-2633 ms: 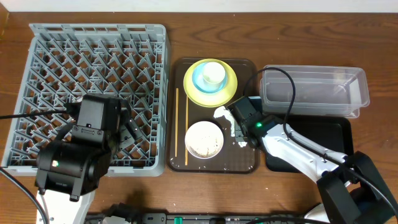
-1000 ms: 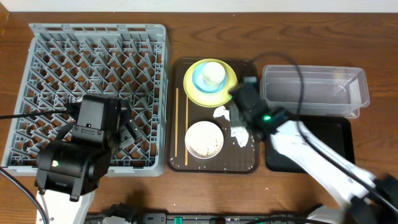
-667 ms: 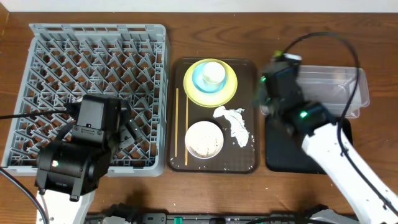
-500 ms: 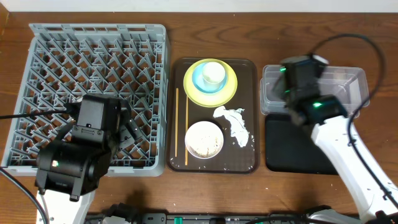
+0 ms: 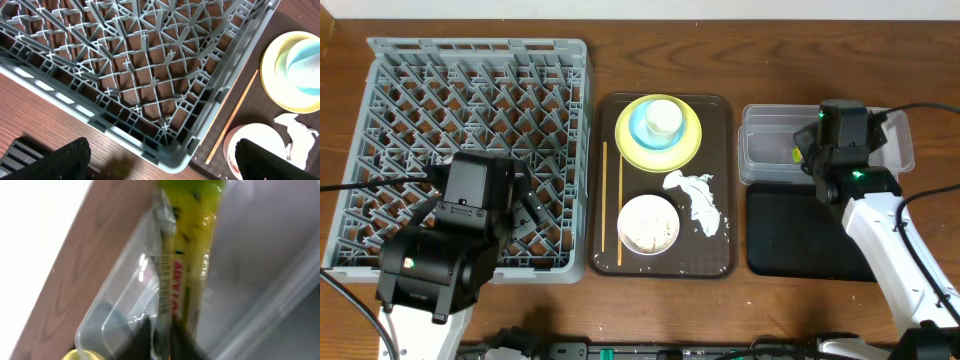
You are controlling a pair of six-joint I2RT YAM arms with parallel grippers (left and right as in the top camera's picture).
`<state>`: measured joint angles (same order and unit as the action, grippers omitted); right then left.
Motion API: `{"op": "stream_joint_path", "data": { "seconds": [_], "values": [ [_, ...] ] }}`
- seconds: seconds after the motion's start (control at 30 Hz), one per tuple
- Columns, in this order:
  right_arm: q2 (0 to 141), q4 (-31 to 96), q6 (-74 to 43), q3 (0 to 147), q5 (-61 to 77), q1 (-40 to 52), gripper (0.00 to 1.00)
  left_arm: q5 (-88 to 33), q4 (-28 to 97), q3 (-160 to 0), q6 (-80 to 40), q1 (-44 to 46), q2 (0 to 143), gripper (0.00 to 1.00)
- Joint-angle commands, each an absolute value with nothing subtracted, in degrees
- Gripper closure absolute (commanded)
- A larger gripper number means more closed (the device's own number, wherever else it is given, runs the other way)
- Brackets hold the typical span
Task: Sort waste into correct bins and load items into the dishwasher
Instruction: 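Lift the wrapper and drop it into the clear plastic bin, then grasp the crumpled white tissue on the tray with the right gripper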
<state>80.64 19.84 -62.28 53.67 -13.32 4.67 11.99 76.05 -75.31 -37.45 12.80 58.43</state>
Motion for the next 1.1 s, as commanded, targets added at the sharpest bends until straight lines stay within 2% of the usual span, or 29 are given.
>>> {"op": "stream_joint_path", "data": {
  "seconds": [0.0, 0.07, 0.1, 0.13, 0.23, 0.33, 0.47, 0.53, 0.6, 0.73, 0.93, 1.07],
  "values": [
    [80.77, 19.09, -57.76, 53.49, -13.02, 4.47, 0.64, 12.51, 76.07, -75.61, -37.17, 12.45, 58.39, 0.07],
    [80.29, 18.11, -57.74, 53.52, -12.23, 4.45, 0.61, 12.51, 76.07, -75.61, -37.17, 12.45, 58.39, 0.07],
    [79.79, 17.3, -57.36, 53.52, -11.49, 4.43, 0.52, 12.53, 76.07, -75.61, -37.17, 12.45, 58.39, 0.07],
    [79.24, 16.53, -56.66, 53.54, -10.7, 4.4, 0.49, 12.53, 76.07, -75.61, -37.17, 12.45, 58.39, 0.07],
    [76.49, 12.67, -49.34, 53.56, -2.35, 4.47, 0.53, 12.51, 76.07, -75.61, -37.17, 12.45, 58.39, 0.06],
    [73.43, 10.52, -39.33, 53.56, 9.37, 5.61, 0.52, 12.51, 76.07, -75.61, -37.17, 12.45, 58.39, 0.06],
    [70.65, 16.84, -23.29, 53.56, 15.7, 9.47, 0.52, 12.53, 76.05, -75.61, -37.17, 12.45, 58.39, 0.07],
    [70.35, 22.79, -16.64, 53.56, 15.68, 12.75, 0.49, 12.53, 76.07, -75.61, -37.17, 12.45, 58.39, 0.06],
    [70.67, 28.23, -13.3, 53.54, 15.59, 15.99, 0.39, 12.51, 76.07, -75.61, -37.17, 12.45, 58.39, 0.07],
    [73.56, 35.48, -9.1, 53.54, 11.05, 25.52, 0.33, 12.53, 76.07, -75.61, -37.17, 12.45, 58.39, 0.07],
    [80.42, 33.95, -9.13, 53.54, 1.78, 34.65, 0.25, 12.51, 76.07, -75.61, -37.17, 12.45, 58.39, 0.07],
    [86.35, 32.01, -9.13, 53.54, -3.79, 36.71, 0.21, 12.51, 76.07, -75.61, -37.17, 12.45, 58.39, 0.07]
  ]
}}
